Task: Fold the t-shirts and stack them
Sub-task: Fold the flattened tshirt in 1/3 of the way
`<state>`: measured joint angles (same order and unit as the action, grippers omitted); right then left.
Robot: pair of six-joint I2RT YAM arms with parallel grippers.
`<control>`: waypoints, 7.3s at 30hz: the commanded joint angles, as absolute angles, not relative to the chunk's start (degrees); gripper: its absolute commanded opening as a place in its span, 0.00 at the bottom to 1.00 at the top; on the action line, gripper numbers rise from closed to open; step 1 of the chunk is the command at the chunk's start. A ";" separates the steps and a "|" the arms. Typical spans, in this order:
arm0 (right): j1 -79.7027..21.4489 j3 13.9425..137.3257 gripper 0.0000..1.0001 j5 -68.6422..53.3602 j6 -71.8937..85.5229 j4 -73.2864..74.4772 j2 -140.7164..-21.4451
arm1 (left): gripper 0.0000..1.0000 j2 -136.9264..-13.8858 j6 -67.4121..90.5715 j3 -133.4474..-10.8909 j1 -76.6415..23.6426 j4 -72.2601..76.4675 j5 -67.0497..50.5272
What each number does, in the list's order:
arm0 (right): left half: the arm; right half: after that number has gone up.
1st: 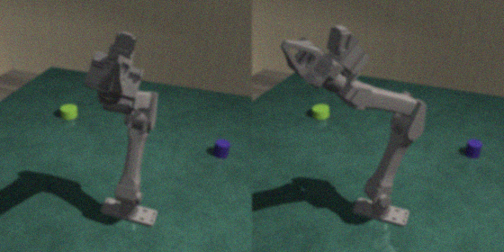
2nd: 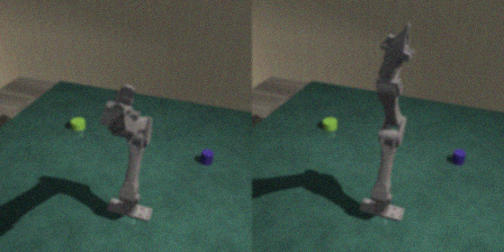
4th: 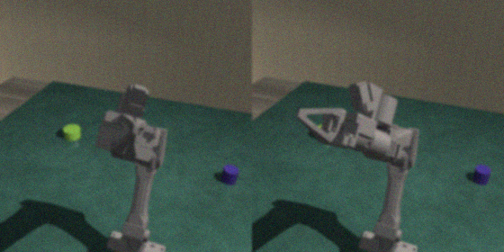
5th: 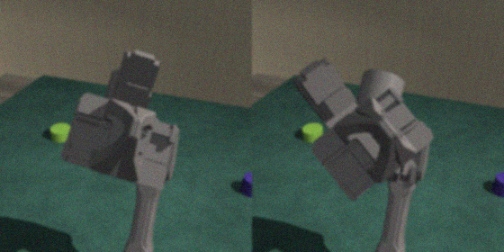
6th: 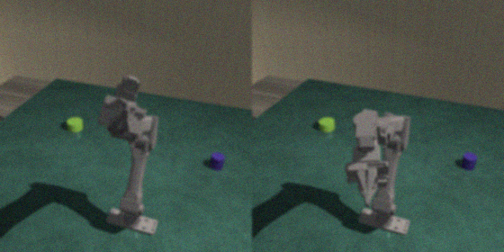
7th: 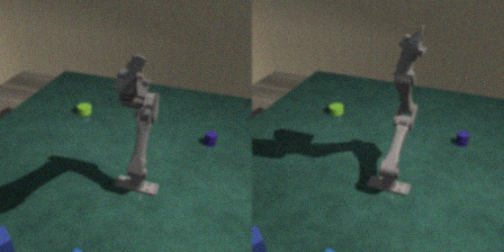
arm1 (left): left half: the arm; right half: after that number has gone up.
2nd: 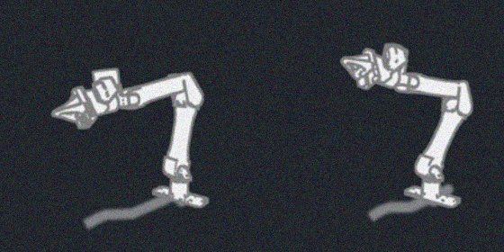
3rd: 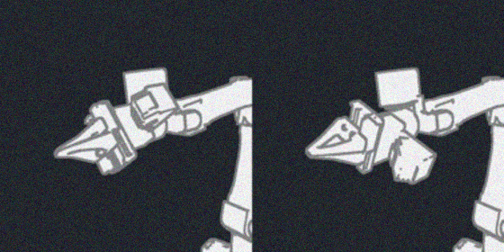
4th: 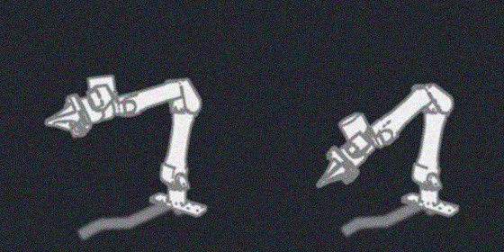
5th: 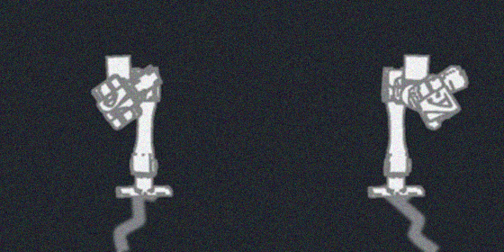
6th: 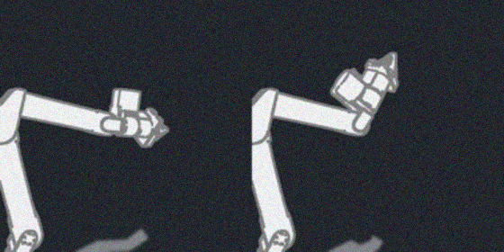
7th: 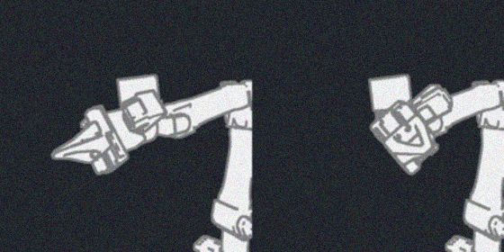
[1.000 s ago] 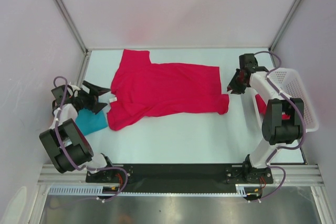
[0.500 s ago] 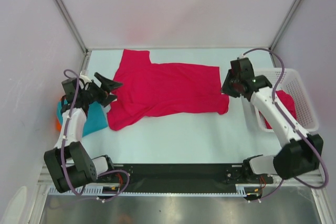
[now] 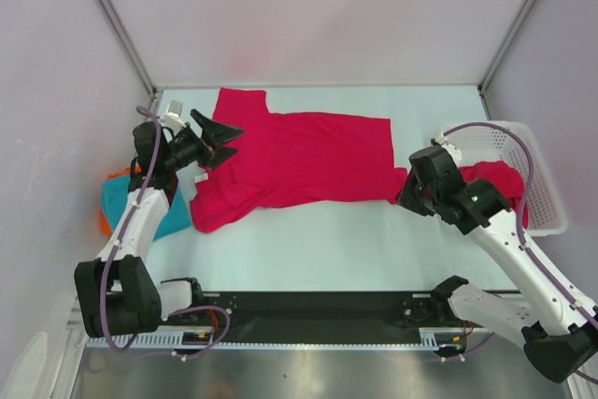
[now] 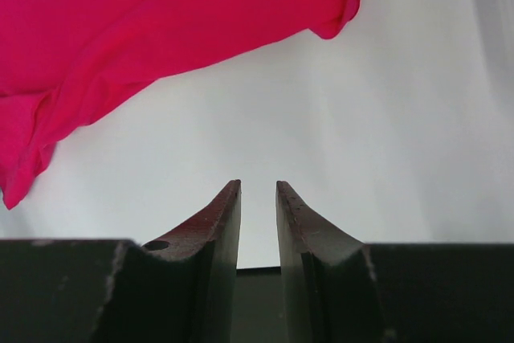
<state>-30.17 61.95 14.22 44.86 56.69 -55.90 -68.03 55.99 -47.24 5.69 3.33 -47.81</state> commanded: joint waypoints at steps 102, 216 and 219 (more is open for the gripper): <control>-14.59 58.80 0.31 10.02 31.90 35.68 -91.06 | 1.00 -79.89 23.47 -45.88 -3.16 -40.17 -4.13; -12.66 62.40 0.00 21.96 26.19 37.96 -89.48 | 0.00 -77.78 19.78 -55.10 -0.18 -42.10 -4.30; -10.55 62.49 0.00 23.63 25.05 40.07 -86.40 | 0.00 -78.48 19.42 -57.56 2.02 -42.45 -4.66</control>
